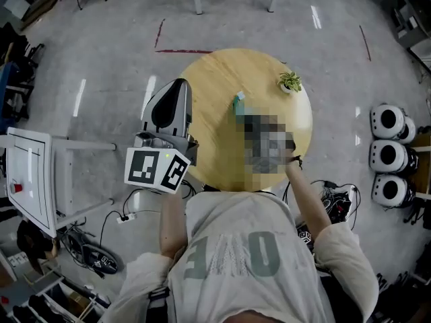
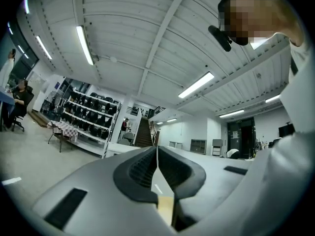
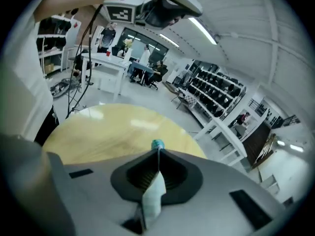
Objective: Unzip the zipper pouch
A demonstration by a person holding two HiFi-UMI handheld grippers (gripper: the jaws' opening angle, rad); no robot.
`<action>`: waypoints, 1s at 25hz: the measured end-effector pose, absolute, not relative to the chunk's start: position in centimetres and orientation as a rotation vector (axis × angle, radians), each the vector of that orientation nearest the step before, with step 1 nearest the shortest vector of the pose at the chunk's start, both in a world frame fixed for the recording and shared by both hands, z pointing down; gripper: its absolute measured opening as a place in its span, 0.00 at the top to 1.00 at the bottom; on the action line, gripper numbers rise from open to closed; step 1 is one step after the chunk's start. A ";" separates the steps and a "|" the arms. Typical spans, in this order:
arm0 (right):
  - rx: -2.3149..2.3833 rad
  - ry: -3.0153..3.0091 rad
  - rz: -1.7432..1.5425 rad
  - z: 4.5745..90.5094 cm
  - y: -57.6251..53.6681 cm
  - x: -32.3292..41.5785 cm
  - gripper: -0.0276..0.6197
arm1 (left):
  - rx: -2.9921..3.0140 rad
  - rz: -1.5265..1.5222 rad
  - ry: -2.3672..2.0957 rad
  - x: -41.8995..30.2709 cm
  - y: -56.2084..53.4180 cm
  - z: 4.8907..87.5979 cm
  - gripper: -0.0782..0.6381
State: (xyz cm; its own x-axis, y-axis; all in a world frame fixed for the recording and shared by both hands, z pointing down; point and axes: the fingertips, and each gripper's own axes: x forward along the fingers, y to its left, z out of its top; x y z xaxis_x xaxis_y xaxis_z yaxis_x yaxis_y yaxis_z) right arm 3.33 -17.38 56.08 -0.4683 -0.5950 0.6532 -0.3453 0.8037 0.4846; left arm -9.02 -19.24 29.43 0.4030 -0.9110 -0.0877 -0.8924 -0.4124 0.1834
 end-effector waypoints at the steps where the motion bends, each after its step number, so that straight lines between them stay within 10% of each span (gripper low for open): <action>1: 0.686 -2.121 -0.304 57.0 -17.0 2.9 0.91 | 2.537 -0.253 -1.645 -9.0 -19.1 29.7 0.84; 15: 0.464 -2.188 0.098 62.7 -12.7 -1.1 0.70 | 2.496 -0.251 -1.684 -10.7 -18.7 30.4 0.84; 25: 0.948 -2.430 0.055 47.4 -21.4 2.8 0.70 | 2.530 -0.231 -1.705 -10.4 -18.8 29.7 0.84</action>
